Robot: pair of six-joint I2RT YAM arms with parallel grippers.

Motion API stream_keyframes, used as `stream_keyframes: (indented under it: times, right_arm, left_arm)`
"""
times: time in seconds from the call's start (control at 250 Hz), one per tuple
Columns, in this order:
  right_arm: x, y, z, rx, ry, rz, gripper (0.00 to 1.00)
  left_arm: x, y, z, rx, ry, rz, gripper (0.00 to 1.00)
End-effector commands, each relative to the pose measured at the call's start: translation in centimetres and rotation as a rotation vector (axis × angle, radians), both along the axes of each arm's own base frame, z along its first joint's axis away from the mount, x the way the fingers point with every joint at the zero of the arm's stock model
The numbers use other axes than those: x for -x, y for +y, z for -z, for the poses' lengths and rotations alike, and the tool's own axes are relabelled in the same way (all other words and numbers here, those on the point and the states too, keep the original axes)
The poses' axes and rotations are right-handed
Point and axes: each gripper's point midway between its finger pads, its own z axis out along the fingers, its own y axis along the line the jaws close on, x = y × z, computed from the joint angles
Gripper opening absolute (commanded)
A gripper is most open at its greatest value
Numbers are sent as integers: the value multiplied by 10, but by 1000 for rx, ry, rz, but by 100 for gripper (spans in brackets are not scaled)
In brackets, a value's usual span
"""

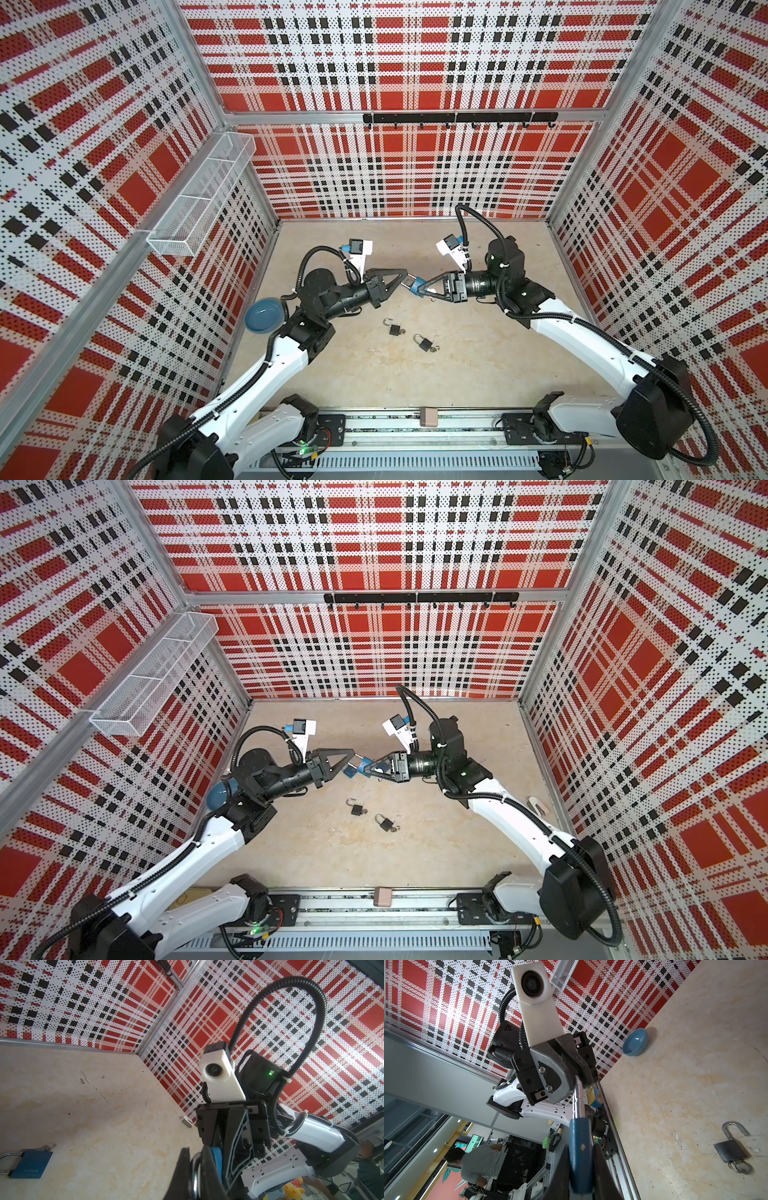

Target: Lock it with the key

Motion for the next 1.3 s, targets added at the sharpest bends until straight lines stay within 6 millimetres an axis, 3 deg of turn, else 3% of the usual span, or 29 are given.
stream_keyframes:
  times: [0.0,1.004,1.296]
  right_arm:
    - [31,3,-51,-138,-179,-119,0]
    - [10,8,-63,-158,-194,-23,0]
    - [12,9,-70,-202,-171,-54,0]
  left_arm:
    - [-10,-2,50,-100,96,-50,0]
    - [43,-35,83,-106,203,86,0]
    - [50,-29,92,-116,196,64,0]
